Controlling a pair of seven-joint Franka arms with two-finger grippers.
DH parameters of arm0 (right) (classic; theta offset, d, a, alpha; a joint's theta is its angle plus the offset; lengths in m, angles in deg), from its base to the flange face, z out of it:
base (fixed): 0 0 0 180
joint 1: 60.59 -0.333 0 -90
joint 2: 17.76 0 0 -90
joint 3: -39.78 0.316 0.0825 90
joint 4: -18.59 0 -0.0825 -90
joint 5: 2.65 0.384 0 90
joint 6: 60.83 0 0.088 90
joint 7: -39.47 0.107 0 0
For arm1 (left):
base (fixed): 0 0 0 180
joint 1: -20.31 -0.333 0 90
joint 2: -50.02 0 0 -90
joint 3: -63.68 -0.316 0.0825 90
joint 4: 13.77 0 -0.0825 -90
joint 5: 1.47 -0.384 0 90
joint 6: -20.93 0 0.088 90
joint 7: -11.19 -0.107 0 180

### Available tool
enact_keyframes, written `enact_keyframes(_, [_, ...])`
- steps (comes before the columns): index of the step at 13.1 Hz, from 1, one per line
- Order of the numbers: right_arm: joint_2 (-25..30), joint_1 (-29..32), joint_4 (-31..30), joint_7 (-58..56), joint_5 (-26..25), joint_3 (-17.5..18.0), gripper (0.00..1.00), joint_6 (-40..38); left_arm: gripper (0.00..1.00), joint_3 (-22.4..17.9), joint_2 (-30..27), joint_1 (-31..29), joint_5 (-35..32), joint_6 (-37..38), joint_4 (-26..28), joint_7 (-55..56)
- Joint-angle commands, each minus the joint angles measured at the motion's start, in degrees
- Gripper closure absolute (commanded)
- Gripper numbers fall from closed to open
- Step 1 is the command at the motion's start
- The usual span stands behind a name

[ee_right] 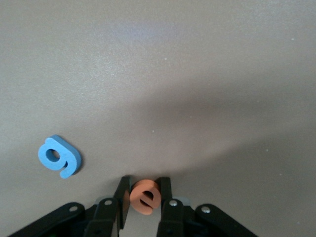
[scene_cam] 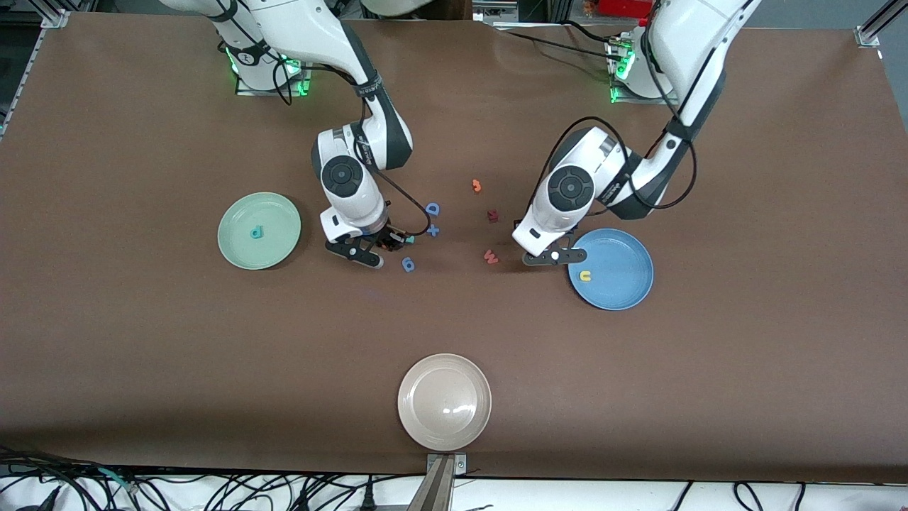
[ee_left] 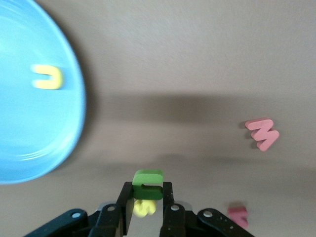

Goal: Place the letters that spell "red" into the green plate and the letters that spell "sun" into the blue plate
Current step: 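Carry the c to the blue plate while the right gripper carries e to green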

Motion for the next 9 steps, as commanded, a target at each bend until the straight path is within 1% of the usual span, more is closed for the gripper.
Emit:
enact_keyframes(1, [-1.0, -0.2, -0.2, -0.7, 1.3, 0.0, 0.83, 0.4, 0.87, -0.4, -0.4, -3.4, -1.7, 4.2, -2.0, -6.6])
enact_keyframes(2, [-1.0, -0.2, -0.2, -0.8, 1.3, 0.0, 0.83, 0.3, 0.86, -0.4, -0.4, -5.3, -3.0, 4.2, -1.9, -9.9])
enact_keyframes(3, [-0.6, -0.1, -0.2, -1.1, 1.3, -0.1, 0.83, 0.1, 0.86, -0.3, -0.2, -7.4, -5.7, 4.2, -1.7, -12.0])
enact_keyframes(5, [0.8, 0.2, 0.4, -2.3, 1.3, -0.8, 0.83, -3.6, 0.86, -0.3, 0.5, -9.6, -10.0, 3.8, -1.7, -13.4])
enact_keyframes(7, [3.0, 0.3, 1.0, -5.7, 1.3, -4.0, 0.83, -10.0, 0.86, -0.3, 1.7, -11.8, -13.8, 3.5, -1.7, -13.6])
enact_keyframes(9, [5.8, 0.3, 1.1, -9.2, 1.3, -7.7, 0.83, -15.9, 0.85, -0.3, 2.6, -13.2, -14.7, 1.8, -1.4, -13.6])
